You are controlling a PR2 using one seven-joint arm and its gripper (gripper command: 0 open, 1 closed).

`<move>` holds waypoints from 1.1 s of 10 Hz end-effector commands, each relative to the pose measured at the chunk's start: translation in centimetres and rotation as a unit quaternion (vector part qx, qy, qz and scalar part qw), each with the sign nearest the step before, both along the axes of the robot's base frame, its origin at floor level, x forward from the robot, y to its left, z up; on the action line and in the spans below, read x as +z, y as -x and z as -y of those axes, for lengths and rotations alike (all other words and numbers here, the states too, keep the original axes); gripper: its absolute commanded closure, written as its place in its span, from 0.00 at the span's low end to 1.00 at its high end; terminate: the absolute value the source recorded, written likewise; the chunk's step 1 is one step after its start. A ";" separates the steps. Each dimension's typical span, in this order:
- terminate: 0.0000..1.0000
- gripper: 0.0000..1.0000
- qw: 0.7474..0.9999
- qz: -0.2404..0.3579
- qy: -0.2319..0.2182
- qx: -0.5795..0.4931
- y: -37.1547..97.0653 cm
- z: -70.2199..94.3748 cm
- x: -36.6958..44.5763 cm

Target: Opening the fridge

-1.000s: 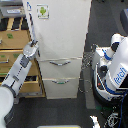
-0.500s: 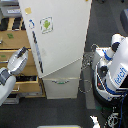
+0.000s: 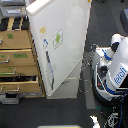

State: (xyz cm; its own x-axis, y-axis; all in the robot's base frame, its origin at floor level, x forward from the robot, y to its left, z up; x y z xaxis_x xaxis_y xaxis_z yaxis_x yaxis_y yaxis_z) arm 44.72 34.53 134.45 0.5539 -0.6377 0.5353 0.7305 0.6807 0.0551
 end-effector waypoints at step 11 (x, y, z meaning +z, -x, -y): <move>0.00 0.00 0.980 -0.137 -0.143 0.005 -22.4 34.8 -12.3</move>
State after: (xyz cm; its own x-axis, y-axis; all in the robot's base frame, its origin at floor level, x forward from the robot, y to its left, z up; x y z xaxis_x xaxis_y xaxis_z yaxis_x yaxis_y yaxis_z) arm 61.48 38.90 112.10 0.8930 -0.4463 0.0583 0.4493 0.8917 -0.0554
